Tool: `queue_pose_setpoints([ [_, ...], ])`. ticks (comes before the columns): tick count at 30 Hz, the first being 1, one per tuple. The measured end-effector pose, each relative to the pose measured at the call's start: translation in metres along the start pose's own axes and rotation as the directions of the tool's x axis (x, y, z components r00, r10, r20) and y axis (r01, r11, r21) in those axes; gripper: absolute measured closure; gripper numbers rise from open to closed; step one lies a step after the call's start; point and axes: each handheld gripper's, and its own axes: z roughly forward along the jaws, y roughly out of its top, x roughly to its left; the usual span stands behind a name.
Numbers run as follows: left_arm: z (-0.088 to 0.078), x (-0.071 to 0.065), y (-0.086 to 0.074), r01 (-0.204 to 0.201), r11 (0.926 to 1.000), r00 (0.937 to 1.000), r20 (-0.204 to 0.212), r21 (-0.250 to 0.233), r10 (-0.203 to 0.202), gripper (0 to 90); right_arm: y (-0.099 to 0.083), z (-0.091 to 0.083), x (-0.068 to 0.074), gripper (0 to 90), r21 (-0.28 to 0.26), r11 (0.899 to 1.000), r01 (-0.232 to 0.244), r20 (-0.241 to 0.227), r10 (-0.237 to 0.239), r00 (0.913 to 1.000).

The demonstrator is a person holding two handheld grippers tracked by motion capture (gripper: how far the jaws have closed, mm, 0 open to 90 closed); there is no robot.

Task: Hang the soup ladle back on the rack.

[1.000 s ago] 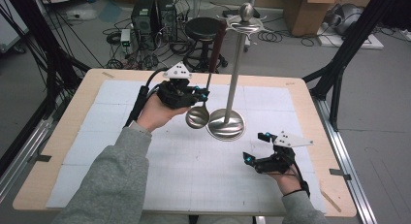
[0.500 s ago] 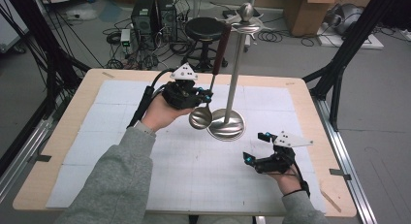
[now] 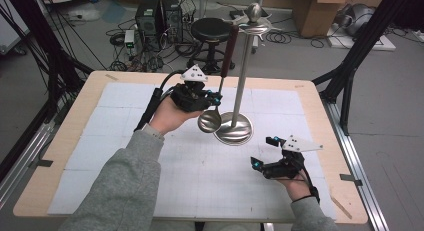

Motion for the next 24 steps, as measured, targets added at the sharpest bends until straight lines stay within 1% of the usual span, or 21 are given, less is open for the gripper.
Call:
queue_pose_setpoints([
  [2,0.001,-0.001,0.002,-0.003,1.0,1.0,0.002,0.0,0.003,83.9,0.0,0.0,0.0,1.8,0.0,1.0,0.0,0.001,0.0,1.0],
  [6,0.004,-0.001,0.002,-0.01,0.9998,0.9999,0.0,0.018,0.01,83.9,0.0,0.0,0.0,1.8,0.0,1.0,0.0,-0.002,0.0,1.0],
  [8,0.005,-0.002,0.002,-0.002,0.9999,1.0,0.0,0.013,0.002,83.9,0.0,0.0,0.0,1.8,-0.002,1.0,-0.002,-0.002,0.002,1.0],
  [12,0.006,-0.003,0.003,-0.001,0.9999,1.0,0.0,0.016,0.001,83.9,0.0,0.0,0.0,1.8,0.0,1.0,0.001,-0.001,-0.001,1.0],
  [19,0.008,-0.003,0.003,-0.005,0.9999,1.0,0.0,0.017,0.005,83.7,0.0,0.0,0.0,1.8,-0.001,1.0,0.001,-0.001,-0.001,1.0],
  [22,0.01,-0.003,0.003,0.002,0.9999,1.0,-0.004,0.014,-0.002,83.0,0.0,0.0,0.0,1.8,-0.001,1.0,0.001,0.0,-0.001,1.0],
  [24,0.011,-0.003,0.003,0.012,0.9998,0.9998,-0.016,0.013,-0.012,82.4,0.0,0.0,0.0,1.8,-0.001,1.0,-0.001,-0.002,0.001,1.0],
])
